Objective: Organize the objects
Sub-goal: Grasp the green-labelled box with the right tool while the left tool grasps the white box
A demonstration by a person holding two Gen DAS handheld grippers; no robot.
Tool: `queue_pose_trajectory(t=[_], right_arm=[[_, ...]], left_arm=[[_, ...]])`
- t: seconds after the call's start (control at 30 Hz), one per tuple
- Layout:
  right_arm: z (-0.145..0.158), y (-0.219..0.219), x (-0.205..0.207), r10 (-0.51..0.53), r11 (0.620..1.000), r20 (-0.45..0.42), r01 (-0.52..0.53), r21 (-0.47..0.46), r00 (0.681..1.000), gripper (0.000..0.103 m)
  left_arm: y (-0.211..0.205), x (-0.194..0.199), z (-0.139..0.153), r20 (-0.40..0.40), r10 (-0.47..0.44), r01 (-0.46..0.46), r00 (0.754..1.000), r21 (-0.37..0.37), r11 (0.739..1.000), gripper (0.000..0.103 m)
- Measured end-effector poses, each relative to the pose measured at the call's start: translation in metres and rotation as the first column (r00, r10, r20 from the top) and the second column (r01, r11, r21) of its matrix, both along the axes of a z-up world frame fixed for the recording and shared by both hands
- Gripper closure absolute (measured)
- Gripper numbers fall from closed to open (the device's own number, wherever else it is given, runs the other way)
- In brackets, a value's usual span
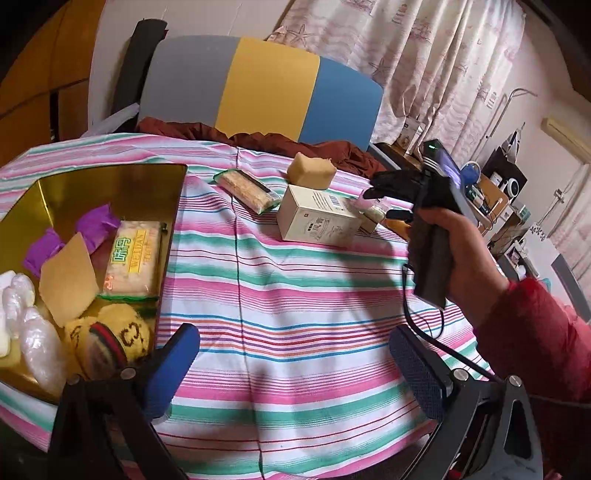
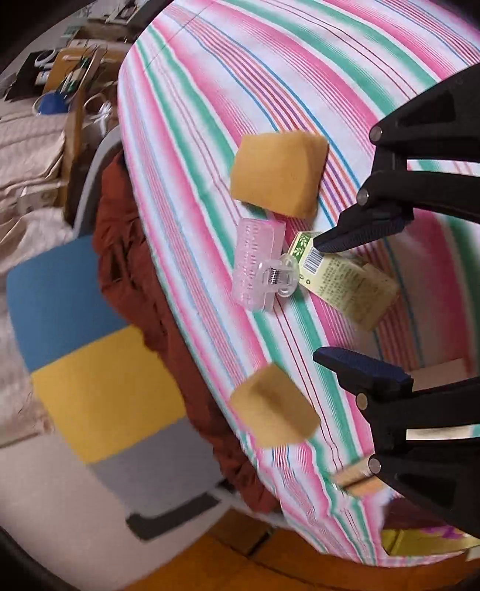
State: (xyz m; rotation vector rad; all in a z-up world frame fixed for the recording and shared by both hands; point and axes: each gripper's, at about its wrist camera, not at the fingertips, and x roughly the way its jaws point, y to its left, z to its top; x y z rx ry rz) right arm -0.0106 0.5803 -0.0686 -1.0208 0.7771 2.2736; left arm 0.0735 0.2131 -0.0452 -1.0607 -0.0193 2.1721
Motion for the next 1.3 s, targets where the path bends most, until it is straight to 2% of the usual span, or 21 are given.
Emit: queue_pose_trajectory(t=[0.07,0.13,0.23,0.3,0.47,0.57,0.63,0.73,0.83,0.93,1.03,1.17,1.2,1.23,1.3], right_arm=[[-0.005,-0.002,-0.014,-0.028,0.999,0.088,0.024,0.049,0.996,0.049],[-0.011,-0.004,-0.015,-0.055,0.997,0.133,0.046,0.068,0.990,0.049],[-0.019,-0.001,-0.008,-0.047,0.998,0.093,0.045,0.032,0.995,0.053],[-0.023,0.000,-0.001,-0.012,1.000,0.074,0.010,0.030,0.997,0.072],[-0.028,-0.009,0.027,0.086,0.996,0.032,-0.087,0.032,0.996,0.073],[-0.028,-0.021,0.056,0.124,0.992,-0.002,-0.124,0.031,0.992,0.073],[-0.026,-0.030,0.071,0.123,0.991,-0.005,-0.122,0.055,0.992,0.073],[-0.029,-0.038,0.092,0.094,0.988,-0.004,-0.093,0.121,0.996,0.073],[-0.029,-0.039,0.113,0.043,0.990,-0.034,-0.038,0.135,0.998,0.073],[-0.029,-0.035,0.121,0.003,0.991,-0.067,0.006,0.133,0.998,0.073],[-0.031,-0.031,0.129,-0.025,0.992,-0.106,0.037,0.117,0.994,0.073],[-0.034,-0.023,0.140,-0.078,0.993,-0.144,0.089,0.075,0.987,0.073],[-0.034,-0.022,0.142,-0.083,0.993,-0.147,0.094,0.074,0.986,0.074],[-0.034,-0.022,0.143,-0.083,0.993,-0.151,0.095,0.071,0.985,0.074],[-0.034,-0.021,0.143,-0.081,0.993,-0.156,0.093,0.068,0.984,0.073]], left_arm=[[0.002,-0.002,0.000,-0.005,0.007,-0.007,1.000,-0.014,1.000,0.000],[0.003,-0.005,0.001,-0.005,0.006,-0.006,1.000,-0.017,1.000,0.000],[0.011,-0.012,0.005,-0.023,0.002,-0.003,1.000,-0.028,1.000,0.000],[0.018,-0.019,0.008,-0.034,-0.009,0.008,0.999,-0.036,0.999,0.000],[0.044,-0.057,0.020,-0.055,0.001,-0.004,0.998,-0.053,0.999,0.000],[0.064,-0.090,0.016,-0.023,0.027,-0.028,0.999,-0.028,0.999,0.000],[0.083,-0.111,0.006,0.007,0.028,-0.027,1.000,-0.055,0.998,0.000],[0.107,-0.132,-0.012,0.060,0.019,-0.016,0.998,-0.056,0.998,0.000],[0.128,-0.143,-0.033,0.161,-0.015,0.023,0.987,-0.047,0.999,0.000],[0.140,-0.132,-0.038,0.198,-0.076,0.074,0.977,0.017,0.997,0.000],[0.155,-0.106,-0.034,0.157,-0.177,0.174,0.972,0.030,0.984,0.000],[0.172,-0.066,-0.022,0.123,-0.366,0.361,0.923,0.058,0.931,0.000],[0.174,-0.059,-0.017,0.100,-0.385,0.381,0.917,0.058,0.923,0.000],[0.173,-0.053,-0.011,0.061,-0.388,0.386,0.920,0.047,0.921,0.000],[0.172,-0.050,0.001,-0.045,-0.335,0.334,0.941,-0.028,0.942,0.000]])
